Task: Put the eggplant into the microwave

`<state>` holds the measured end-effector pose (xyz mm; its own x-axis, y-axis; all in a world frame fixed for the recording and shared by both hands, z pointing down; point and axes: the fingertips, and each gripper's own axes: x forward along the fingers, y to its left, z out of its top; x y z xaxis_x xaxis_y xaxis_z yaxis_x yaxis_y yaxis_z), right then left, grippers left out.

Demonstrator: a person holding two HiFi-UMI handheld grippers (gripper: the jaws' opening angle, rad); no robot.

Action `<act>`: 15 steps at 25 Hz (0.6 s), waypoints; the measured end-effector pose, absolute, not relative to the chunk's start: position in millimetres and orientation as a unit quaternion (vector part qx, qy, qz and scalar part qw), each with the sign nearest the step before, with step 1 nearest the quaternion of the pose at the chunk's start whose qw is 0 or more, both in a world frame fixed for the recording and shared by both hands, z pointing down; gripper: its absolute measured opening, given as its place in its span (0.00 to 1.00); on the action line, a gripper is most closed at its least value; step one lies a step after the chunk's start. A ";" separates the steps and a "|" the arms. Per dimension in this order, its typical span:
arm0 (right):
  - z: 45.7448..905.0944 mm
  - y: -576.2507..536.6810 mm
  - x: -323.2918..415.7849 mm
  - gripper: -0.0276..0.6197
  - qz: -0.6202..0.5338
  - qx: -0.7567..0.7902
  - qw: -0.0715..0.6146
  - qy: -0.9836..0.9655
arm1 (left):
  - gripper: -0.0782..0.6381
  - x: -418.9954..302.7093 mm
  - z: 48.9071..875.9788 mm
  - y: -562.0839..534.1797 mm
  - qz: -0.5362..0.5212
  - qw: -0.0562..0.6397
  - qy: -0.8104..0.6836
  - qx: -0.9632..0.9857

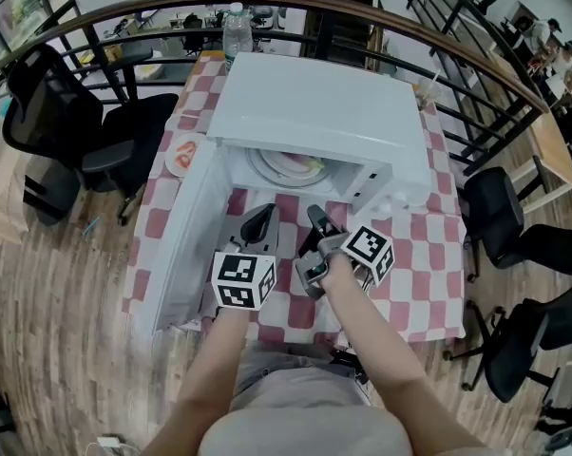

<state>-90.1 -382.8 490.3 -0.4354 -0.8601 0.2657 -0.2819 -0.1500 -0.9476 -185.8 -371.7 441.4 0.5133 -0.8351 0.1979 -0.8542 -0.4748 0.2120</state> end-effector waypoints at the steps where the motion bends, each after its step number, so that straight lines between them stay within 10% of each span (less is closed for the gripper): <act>1: 487.9 -379.7 -88.3 0.10 -0.591 -0.470 0.243 0.609 | 0.11 -184.7 439.8 -371.0 0.033 0.142 -0.493 0.857; 15: 437.2 -351.3 -90.8 0.08 -0.509 -0.420 0.236 0.713 | 0.11 -174.8 422.3 -361.0 0.027 0.131 -0.510 0.850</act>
<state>-90.8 -351.3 437.2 -0.5353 -0.8397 0.0913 -0.3584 0.1280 -0.9247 -174.8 -361.0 422.3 0.4791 -0.8591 0.1801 -0.8734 -0.4461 0.1953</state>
